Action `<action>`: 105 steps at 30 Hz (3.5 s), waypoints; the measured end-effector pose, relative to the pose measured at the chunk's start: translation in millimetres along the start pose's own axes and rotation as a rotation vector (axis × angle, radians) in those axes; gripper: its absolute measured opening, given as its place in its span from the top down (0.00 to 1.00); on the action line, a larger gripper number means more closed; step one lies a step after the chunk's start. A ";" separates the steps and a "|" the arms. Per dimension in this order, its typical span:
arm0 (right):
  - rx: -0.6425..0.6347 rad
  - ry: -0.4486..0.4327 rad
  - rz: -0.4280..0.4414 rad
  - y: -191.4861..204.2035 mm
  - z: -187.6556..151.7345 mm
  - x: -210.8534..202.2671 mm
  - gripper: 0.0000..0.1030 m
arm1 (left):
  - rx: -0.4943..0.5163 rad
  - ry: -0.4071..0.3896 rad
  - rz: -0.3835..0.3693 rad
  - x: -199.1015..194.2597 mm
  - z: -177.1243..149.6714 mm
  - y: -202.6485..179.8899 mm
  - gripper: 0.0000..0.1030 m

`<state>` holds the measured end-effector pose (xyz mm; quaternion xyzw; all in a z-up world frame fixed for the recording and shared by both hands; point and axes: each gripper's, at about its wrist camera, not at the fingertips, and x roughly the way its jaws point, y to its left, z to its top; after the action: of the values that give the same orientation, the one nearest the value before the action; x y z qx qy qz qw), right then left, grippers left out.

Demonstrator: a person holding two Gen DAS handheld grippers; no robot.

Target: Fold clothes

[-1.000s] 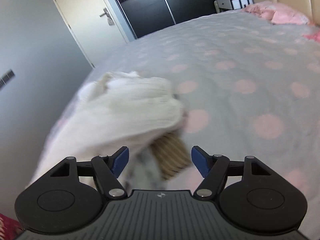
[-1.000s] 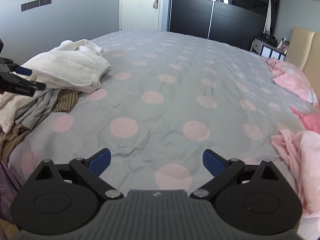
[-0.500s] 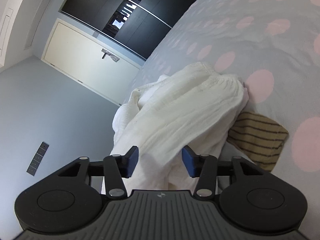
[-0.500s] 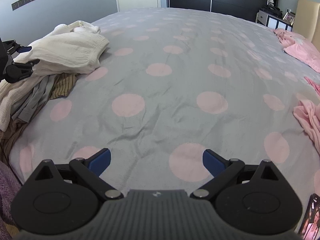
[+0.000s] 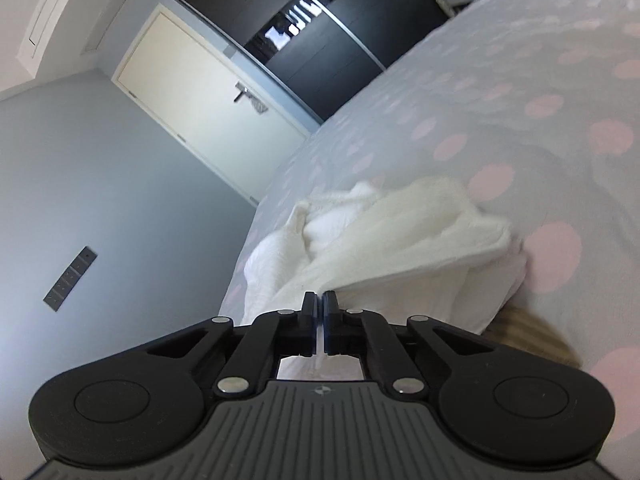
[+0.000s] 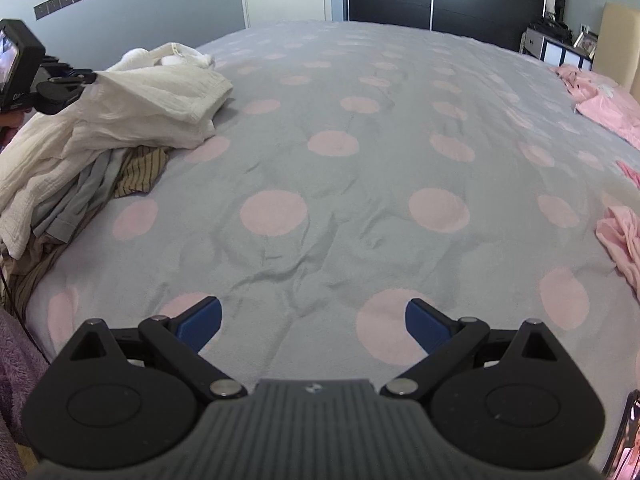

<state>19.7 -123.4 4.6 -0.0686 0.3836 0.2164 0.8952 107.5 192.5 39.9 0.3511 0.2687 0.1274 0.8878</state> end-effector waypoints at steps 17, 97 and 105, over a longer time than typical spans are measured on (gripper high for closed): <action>0.008 -0.063 -0.043 -8.7 -19.5 -35.1 0.04 | -0.031 -0.347 -0.590 -194.9 64.2 -61.3 1.00; 0.245 -0.115 -0.613 -234.0 41.3 -131.8 0.94 | 0.197 -0.082 -0.495 -208.0 -8.5 -87.5 0.53; 0.417 -0.100 -0.765 -319.1 -11.5 -176.8 0.93 | 0.253 -0.117 -0.506 -177.4 24.1 -101.6 0.53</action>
<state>44.3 -472.1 109.4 -0.0130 0.3223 -0.2099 0.9230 -21.1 32.3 53.1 0.3877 0.3099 -0.1534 0.8545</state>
